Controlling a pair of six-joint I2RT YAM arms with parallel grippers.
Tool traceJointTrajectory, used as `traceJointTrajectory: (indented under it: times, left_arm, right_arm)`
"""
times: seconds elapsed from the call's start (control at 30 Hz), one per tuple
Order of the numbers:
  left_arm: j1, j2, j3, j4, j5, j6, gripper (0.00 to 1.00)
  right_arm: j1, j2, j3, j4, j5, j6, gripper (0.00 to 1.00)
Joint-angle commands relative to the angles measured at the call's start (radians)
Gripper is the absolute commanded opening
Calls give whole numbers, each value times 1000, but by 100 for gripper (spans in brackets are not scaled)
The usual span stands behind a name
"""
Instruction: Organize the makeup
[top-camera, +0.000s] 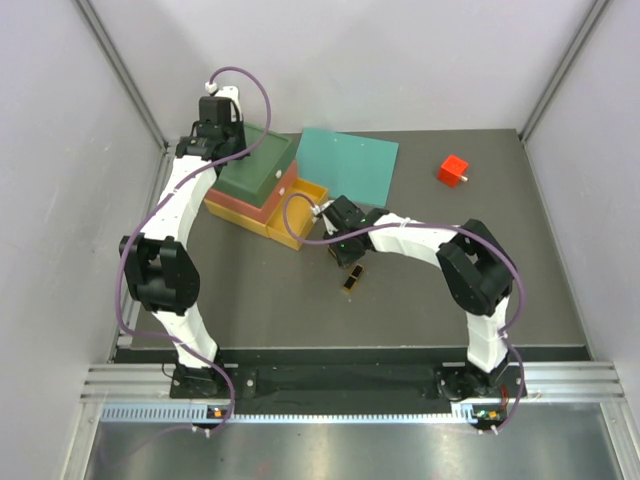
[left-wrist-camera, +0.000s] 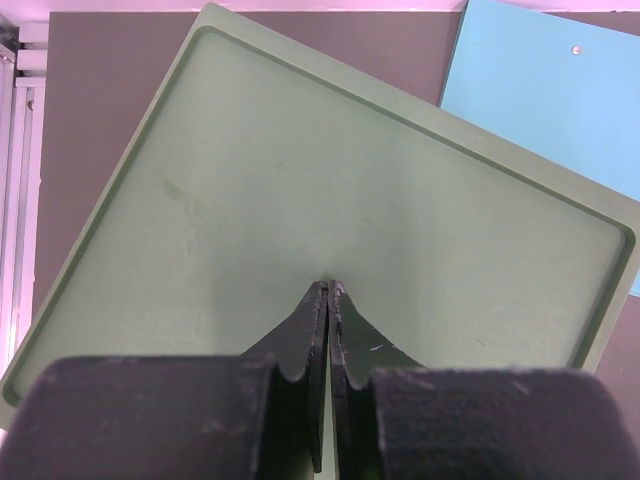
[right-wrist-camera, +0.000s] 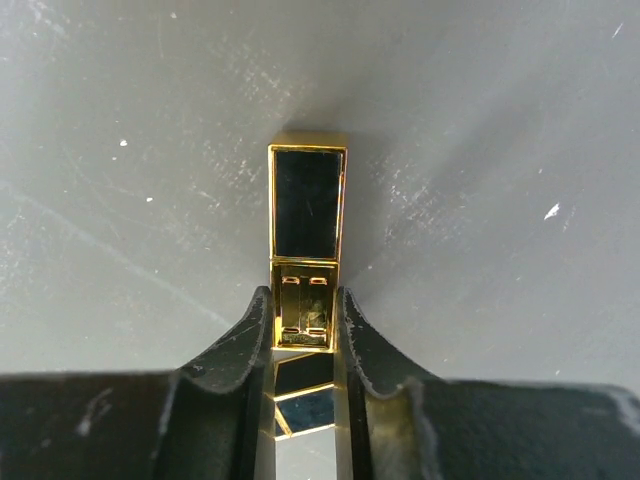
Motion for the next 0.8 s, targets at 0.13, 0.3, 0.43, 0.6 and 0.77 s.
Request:
traceJointTrajectory:
  times: [0.13, 0.3, 0.43, 0.6, 0.77]
  left_arm:
    - [3, 95, -67, -255, 11, 7, 5]
    - [3, 97, -67, -255, 15, 6, 5]
    - [3, 97, -68, -256, 19, 4, 5]
    - [3, 95, -70, -256, 22, 4, 5]
    - [3, 92, -81, -248, 24, 6, 5]
  right_arm:
    - [-4, -130, 95, 29, -43, -23, 0]
    - [-3, -153, 181, 43, -54, -52, 0]
    - [-4, -88, 275, 37, -54, -63, 0]
    - [-6, 23, 436, 31, -80, -48, 0]
    - [-14, 136, 580, 44, -102, 15, 0]
